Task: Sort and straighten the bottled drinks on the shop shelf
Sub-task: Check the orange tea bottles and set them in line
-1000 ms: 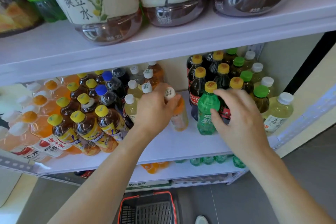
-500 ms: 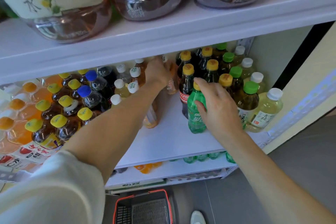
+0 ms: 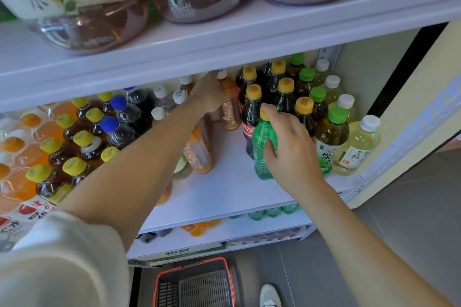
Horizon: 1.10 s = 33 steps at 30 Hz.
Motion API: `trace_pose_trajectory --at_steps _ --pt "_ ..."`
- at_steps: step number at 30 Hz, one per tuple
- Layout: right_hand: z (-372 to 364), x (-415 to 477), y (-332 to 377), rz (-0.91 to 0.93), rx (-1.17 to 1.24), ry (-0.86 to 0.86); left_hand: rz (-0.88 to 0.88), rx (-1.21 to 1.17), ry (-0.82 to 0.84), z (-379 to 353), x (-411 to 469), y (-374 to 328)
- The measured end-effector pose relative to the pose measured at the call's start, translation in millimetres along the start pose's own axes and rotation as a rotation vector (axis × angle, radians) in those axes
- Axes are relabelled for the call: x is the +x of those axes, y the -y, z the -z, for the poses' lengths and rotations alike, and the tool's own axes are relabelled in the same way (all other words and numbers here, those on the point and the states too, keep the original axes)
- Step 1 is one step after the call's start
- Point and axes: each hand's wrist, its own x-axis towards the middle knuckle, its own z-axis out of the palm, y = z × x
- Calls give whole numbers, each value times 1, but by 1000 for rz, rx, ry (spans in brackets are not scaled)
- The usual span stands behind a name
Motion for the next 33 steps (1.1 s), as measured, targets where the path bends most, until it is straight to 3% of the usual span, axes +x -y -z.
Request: trace_pose_trajectory --at_steps 5,8,10,13,15,20,25,28,30,33 --pt "2 -10 8 -22 39 -119 -182 203 -489 23 -74 32" --pt "4 -22 14 16 76 -267 -62 460 -327 16 -101 57" --pt "2 -30 19 45 117 -275 -59 485 -232 6 -108 65" --pt "-3 -42 24 64 222 -156 -146 424 -253 3 -114 67" --pt "-10 -50 27 30 268 -31 -193 429 -176 1 -124 65" --pt "-31 -66 27 -187 416 211 -290 542 -183 5 -154 50" --pt "-28 -78 17 -576 742 493 -218 -63 -400 37 -189 46" --pt "-14 -90 16 -799 1353 739 -80 -525 -482 53 -205 45" --pt "-4 -96 23 -790 1588 806 31 -732 -533 57 -213 46" --pt "8 -94 39 -734 1641 735 134 -946 -561 57 -224 51"
